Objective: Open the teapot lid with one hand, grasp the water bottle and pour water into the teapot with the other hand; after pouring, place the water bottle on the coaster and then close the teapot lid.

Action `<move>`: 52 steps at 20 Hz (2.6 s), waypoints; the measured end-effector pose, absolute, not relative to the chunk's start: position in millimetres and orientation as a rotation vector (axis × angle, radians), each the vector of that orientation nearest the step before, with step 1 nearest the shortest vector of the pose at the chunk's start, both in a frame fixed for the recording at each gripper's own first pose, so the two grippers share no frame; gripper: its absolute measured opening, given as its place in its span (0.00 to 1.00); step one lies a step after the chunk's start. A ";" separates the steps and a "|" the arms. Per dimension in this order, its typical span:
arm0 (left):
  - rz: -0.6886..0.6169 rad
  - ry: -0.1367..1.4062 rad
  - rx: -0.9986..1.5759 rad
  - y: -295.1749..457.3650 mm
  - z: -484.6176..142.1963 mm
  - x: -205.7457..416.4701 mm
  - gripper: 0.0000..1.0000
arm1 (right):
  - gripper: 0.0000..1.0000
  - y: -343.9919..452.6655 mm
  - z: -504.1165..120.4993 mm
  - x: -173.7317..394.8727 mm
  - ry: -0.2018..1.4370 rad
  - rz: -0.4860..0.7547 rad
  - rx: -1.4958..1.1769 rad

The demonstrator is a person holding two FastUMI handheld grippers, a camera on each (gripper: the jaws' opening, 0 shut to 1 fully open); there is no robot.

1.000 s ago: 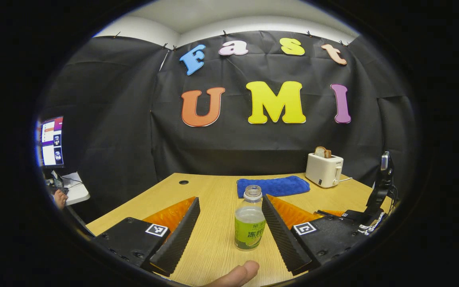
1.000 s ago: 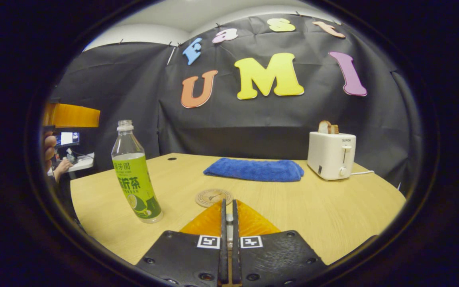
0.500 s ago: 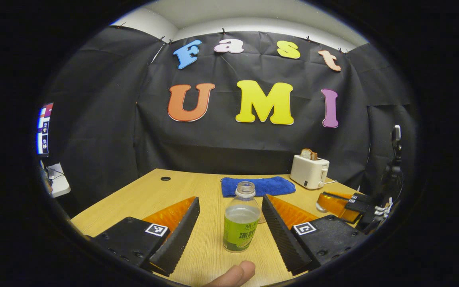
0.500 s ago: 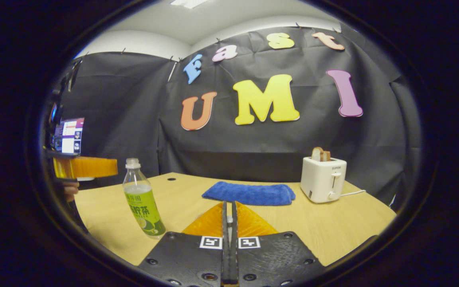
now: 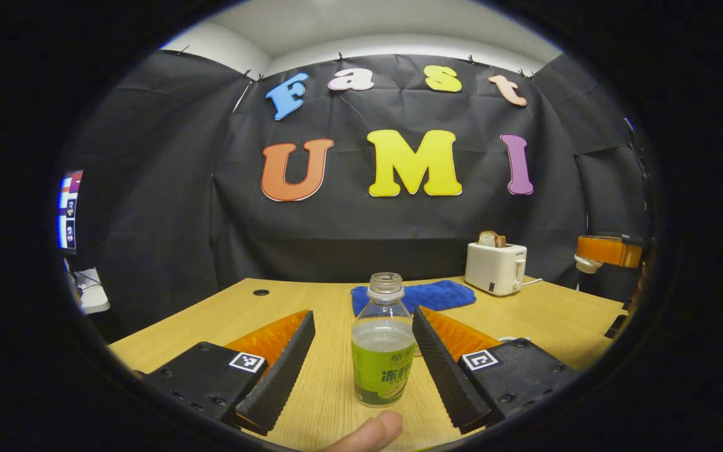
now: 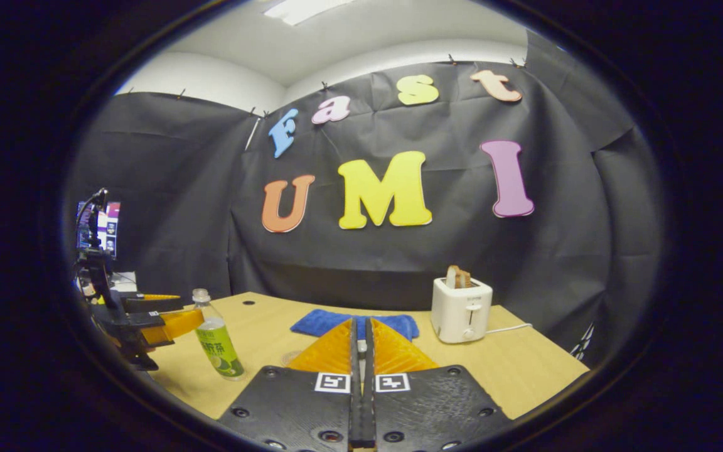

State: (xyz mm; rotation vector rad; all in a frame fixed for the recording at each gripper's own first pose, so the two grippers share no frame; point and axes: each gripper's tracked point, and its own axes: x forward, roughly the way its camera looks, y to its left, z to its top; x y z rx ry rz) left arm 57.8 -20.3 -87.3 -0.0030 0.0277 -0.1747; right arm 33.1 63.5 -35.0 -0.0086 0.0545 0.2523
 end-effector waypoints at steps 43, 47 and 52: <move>-0.101 0.227 0.749 -64.0 -147.8 77.8 0.75 | 0.00 -11.7 -61.0 49.3 0.135 0.134 -0.060; -0.137 0.245 0.940 -80.6 -154.0 74.8 0.75 | 0.00 -18.8 -70.9 53.7 0.166 0.123 -0.060; -0.177 0.255 1.165 -95.3 -159.3 67.5 0.75 | 0.00 -34.6 -73.0 58.4 0.166 0.063 -0.095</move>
